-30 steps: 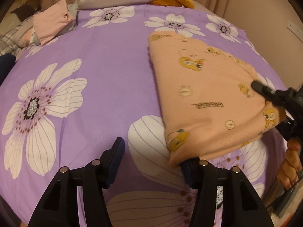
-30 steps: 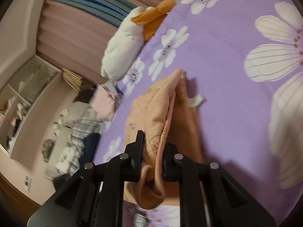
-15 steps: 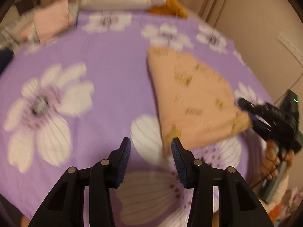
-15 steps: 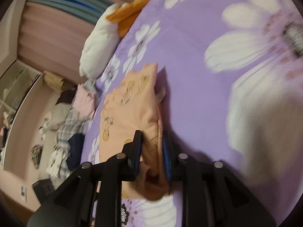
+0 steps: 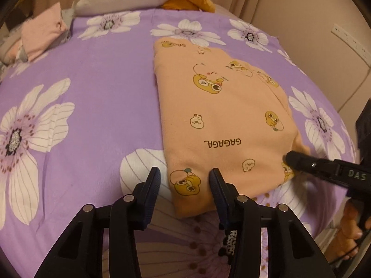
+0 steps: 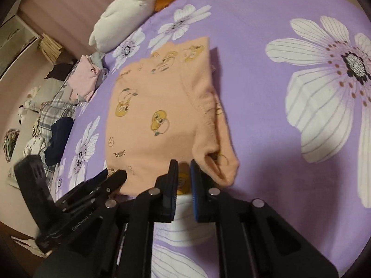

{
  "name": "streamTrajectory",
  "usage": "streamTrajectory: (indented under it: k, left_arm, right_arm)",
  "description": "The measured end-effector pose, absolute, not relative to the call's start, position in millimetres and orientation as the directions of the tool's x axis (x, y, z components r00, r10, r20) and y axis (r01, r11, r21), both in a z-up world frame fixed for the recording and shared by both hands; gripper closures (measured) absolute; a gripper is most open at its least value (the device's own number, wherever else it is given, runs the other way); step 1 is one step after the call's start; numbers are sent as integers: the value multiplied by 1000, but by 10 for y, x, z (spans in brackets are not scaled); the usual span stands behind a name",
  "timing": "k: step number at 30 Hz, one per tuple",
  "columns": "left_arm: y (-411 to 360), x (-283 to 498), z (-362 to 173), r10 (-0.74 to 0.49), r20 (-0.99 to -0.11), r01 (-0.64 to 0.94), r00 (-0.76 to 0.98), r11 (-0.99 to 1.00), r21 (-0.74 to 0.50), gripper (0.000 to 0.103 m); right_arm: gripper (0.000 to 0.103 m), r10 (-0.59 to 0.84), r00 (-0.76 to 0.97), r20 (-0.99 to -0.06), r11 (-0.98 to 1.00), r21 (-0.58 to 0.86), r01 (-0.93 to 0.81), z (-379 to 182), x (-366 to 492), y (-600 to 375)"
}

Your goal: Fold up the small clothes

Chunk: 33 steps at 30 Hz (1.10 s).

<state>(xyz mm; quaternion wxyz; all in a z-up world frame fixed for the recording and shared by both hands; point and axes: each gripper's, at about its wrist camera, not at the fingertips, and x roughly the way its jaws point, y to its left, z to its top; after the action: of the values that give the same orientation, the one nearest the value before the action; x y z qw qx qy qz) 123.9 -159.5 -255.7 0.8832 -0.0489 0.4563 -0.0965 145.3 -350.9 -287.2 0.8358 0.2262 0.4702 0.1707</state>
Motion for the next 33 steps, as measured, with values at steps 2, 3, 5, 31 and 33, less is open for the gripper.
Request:
streamTrajectory:
  k: [2, 3, 5, 31, 33]
  left_arm:
    - [-1581, 1277, -2548, -225, -807, 116, 547, 974, -193, 57]
    - [-1595, 1274, -2550, -224, -804, 119, 551, 974, -191, 57]
    - [-1618, 1229, -2549, -213, -793, 132, 570, 977, -168, 57]
    - [-941, 1263, -2563, -490, -678, 97, 548, 842, -531, 52]
    - [-790, 1316, -2631, -554, -639, 110, 533, 795, -597, 52]
  right_arm:
    - [95, 525, 478, -704, 811, 585, -28, -2966, 1509, -3570]
    - [95, 527, 482, -701, 805, 593, -18, -2990, 1515, -3578]
    - [95, 510, 499, -700, 820, 571, -37, -2965, 1460, -3542]
    - [83, 501, 537, -679, 828, 557, -69, -2564, 1362, -3418]
    - [78, 460, 592, -662, 860, 497, -111, -2293, 1472, -3387]
